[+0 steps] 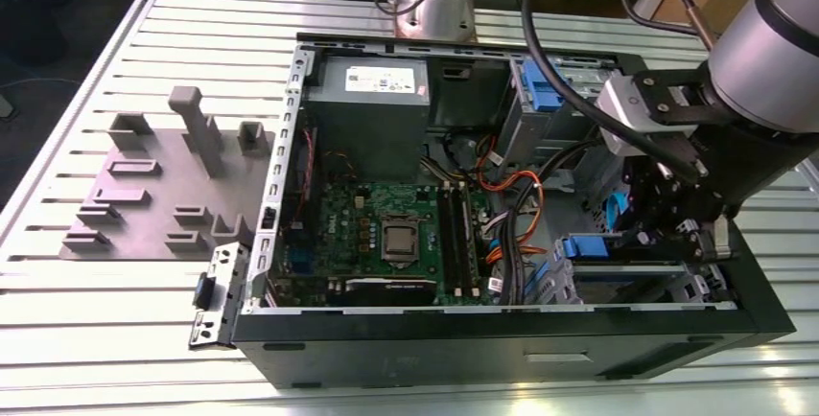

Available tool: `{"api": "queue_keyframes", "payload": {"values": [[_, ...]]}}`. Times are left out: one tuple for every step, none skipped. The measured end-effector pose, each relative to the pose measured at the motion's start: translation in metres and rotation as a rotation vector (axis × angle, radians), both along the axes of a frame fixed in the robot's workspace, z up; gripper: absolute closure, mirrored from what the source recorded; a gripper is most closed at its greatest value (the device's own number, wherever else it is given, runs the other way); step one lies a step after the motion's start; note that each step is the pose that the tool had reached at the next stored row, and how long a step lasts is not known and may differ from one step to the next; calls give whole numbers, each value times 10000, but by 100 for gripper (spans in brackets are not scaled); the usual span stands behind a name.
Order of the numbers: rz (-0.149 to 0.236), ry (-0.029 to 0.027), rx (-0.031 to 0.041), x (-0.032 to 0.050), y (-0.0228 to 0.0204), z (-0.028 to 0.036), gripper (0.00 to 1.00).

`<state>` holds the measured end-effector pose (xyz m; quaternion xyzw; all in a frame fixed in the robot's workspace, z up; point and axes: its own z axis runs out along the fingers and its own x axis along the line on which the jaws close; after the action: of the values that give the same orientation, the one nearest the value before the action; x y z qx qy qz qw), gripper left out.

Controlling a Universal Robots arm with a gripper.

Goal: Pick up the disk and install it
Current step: 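Insert the second disk wire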

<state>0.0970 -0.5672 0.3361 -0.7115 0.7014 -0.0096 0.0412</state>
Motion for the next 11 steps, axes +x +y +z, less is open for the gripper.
{"api": "queue_keyframes", "payload": {"values": [[0,0,0,0,1,6,76],[0,0,-2,0,3,12,76],[0,0,-2,0,4,19,76],[1,0,-1,0,5,26,76],[1,0,-2,0,6,34,76],[1,0,-1,0,8,42,76],[0,0,-2,0,9,51,76],[0,0,-3,0,11,58,76],[0,1,-6,0,12,66,76],[0,0,-7,0,13,75,76],[0,0,-7,0,14,83,76]]}}
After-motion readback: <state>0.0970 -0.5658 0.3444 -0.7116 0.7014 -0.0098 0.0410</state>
